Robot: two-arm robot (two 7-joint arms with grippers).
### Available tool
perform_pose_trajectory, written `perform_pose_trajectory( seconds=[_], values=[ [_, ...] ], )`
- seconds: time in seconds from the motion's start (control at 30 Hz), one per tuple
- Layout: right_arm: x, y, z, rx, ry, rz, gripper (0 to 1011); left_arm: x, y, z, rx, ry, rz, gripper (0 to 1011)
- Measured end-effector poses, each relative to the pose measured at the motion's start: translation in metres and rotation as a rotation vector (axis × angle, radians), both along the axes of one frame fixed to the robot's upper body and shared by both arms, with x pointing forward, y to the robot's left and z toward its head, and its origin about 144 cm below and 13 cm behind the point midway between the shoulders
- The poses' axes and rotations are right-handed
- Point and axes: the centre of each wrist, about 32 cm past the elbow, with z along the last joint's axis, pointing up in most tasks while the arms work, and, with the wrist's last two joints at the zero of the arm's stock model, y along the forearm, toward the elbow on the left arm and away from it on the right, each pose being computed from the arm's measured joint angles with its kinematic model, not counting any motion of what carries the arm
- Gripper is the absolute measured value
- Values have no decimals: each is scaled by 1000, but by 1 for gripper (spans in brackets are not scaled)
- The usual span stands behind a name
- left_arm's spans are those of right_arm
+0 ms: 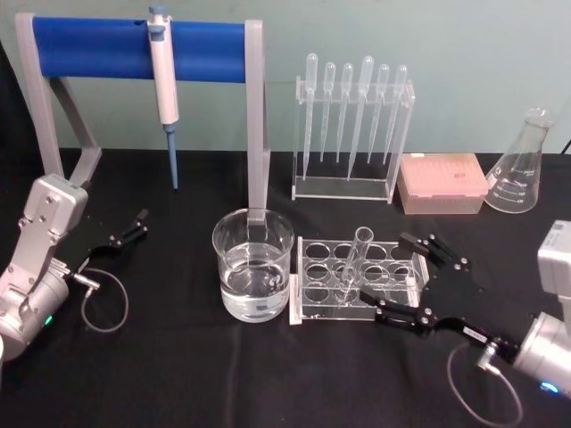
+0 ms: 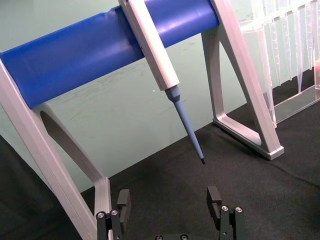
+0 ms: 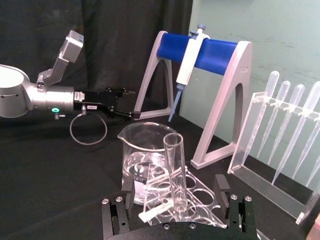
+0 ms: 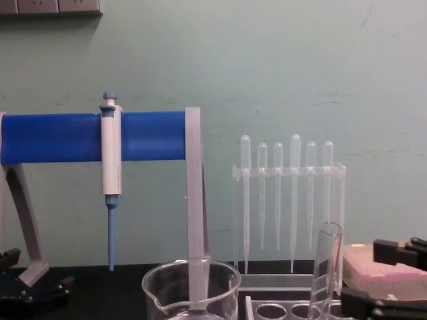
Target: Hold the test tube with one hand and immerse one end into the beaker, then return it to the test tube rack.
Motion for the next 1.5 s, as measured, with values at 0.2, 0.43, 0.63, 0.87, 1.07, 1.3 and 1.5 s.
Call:
perform_pose_trajectory(
  seconds=[0.2,0.43,0.63,0.87,1.07,1.3,1.5],
  values=[
    [10,8,1,-8,1,-4,1002,0,0,0,0,0,0,1000],
    [21,16,0,-5,15,-11,1002,0,0,0,0,0,0,1000],
    [28,22,1,-3,24,-6,1002,0,0,0,0,0,0,1000],
    [31,25,-1,-5,33,-2,1002,0,0,0,0,0,0,1000],
    [34,28,-2,-6,32,-2,1002,0,0,0,0,0,0,1000],
    [34,28,-2,-6,32,-2,1002,0,0,0,0,0,0,1000],
    [33,28,-2,-6,31,-2,916,0,0,0,0,0,0,1000]
  ],
)
